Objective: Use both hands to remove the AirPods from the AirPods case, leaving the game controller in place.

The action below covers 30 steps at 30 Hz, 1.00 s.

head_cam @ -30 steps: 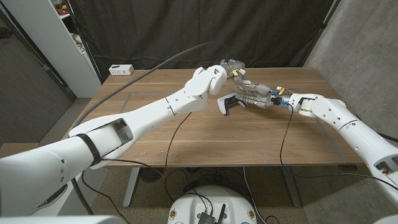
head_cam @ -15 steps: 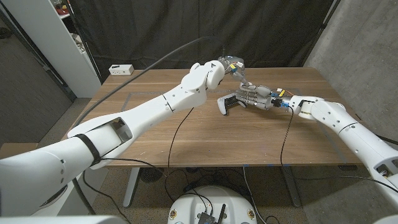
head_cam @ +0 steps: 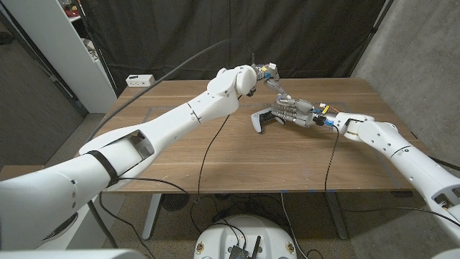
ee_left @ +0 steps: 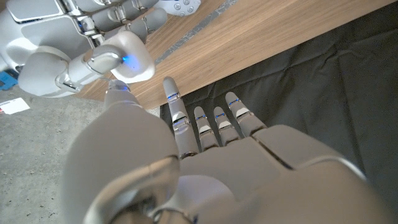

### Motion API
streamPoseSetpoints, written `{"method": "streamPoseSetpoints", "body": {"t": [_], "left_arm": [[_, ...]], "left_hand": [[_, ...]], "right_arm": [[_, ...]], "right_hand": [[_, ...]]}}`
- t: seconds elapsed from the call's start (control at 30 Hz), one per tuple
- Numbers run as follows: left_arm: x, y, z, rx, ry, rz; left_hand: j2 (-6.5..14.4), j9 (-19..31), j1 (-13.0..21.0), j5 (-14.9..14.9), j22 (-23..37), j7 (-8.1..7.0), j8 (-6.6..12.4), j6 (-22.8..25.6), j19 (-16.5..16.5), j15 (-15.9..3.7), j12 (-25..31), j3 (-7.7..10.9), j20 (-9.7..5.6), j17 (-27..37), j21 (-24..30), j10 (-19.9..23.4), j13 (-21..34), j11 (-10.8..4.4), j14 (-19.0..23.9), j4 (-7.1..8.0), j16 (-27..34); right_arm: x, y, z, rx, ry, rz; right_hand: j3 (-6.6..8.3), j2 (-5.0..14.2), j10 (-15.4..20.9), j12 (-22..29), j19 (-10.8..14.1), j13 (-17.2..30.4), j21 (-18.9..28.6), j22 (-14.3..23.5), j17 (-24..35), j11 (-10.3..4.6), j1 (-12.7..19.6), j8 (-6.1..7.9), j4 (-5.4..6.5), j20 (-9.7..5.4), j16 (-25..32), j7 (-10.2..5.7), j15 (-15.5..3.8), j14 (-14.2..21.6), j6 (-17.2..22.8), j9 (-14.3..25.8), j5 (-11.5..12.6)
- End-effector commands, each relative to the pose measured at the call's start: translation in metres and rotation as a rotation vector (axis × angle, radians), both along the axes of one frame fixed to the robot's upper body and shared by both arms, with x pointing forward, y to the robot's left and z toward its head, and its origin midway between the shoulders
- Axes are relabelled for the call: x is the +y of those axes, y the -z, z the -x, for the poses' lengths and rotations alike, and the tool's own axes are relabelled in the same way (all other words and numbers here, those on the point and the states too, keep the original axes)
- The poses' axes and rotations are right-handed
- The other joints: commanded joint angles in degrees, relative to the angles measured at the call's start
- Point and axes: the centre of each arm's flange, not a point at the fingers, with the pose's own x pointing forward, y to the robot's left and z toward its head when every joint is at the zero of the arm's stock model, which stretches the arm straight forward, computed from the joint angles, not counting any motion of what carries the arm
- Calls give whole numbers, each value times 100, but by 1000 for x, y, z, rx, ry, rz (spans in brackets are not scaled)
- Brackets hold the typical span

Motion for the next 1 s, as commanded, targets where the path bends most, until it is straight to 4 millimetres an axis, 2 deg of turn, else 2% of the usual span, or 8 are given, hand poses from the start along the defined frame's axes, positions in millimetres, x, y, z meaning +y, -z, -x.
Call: {"method": "streamPoseSetpoints", "body": {"t": [0.03,0.17,0.37,0.43,0.63,0.8,0.93,1.0], "left_arm": [[-2,-2,-7,139,72,35],[1,-2,-7,171,100,53],[3,-3,-7,204,144,82],[3,-3,-5,195,144,85],[4,-3,-7,203,152,104],[6,-4,-10,226,159,122],[8,-3,-12,232,138,116],[9,-3,-13,226,124,108]], "left_hand": [[69,-39,116,69,23,111,78,324,22,-32,37,-46,39,16,4,134,0,7,81,-22,12],[108,-29,200,100,23,21,145,537,44,-61,77,-47,32,14,11,243,2,8,148,-49,28],[177,24,384,141,23,9,269,863,77,-70,120,-28,61,11,23,381,-1,-77,240,-122,42],[281,87,588,171,26,-55,335,986,123,-80,144,35,72,11,41,463,1,-127,335,-204,61],[519,193,869,193,36,-62,439,1159,166,-121,172,177,86,17,64,568,7,-121,419,-295,67],[715,271,958,198,51,-37,461,1152,215,-115,194,286,129,36,93,643,14,-90,479,-265,79],[735,306,959,187,59,-23,454,1118,231,-130,204,316,113,43,106,681,18,-113,519,-227,88],[665,329,830,143,66,20,416,1030,245,-152,192,257,75,51,117,666,22,-102,529,-132,86]], "right_arm": [[9,-5,2,-59,-23,24],[10,-6,2,-62,-27,29],[10,-7,0,-60,-28,31],[10,-7,0,-57,-28,33],[6,-4,-2,-43,-26,34],[4,-3,-3,-32,-24,28],[3,-2,-3,-32,-22,25],[2,-2,-3,-35,-17,26]], "right_hand": [[-39,13,14,41,-23,33,-16,31,26,-36,65,32,11,-72,44,-634,-833,-34,642,376,35],[-58,13,19,42,-31,40,-16,32,30,-50,70,27,20,-76,47,-639,-834,-45,649,369,38],[-79,16,22,42,-37,50,-15,32,35,-46,82,15,29,-77,57,-644,-833,-46,635,367,42],[-88,15,19,40,-35,55,-12,33,36,-43,88,11,31,-74,59,-649,-837,-50,633,365,43],[-108,17,22,39,-40,63,-11,33,40,-40,96,9,38,-75,70,-646,-833,-46,645,363,44],[-124,22,27,40,-49,71,-12,33,44,-37,107,0,43,-79,77,-636,-843,-51,644,357,47],[-136,22,27,39,-54,76,-12,33,46,-32,109,2,47,-80,80,-635,-844,-54,647,361,47],[-143,22,29,39,-55,78,-11,33,47,-31,110,-1,50,-80,80,-635,-843,-61,647,359,48]]}}
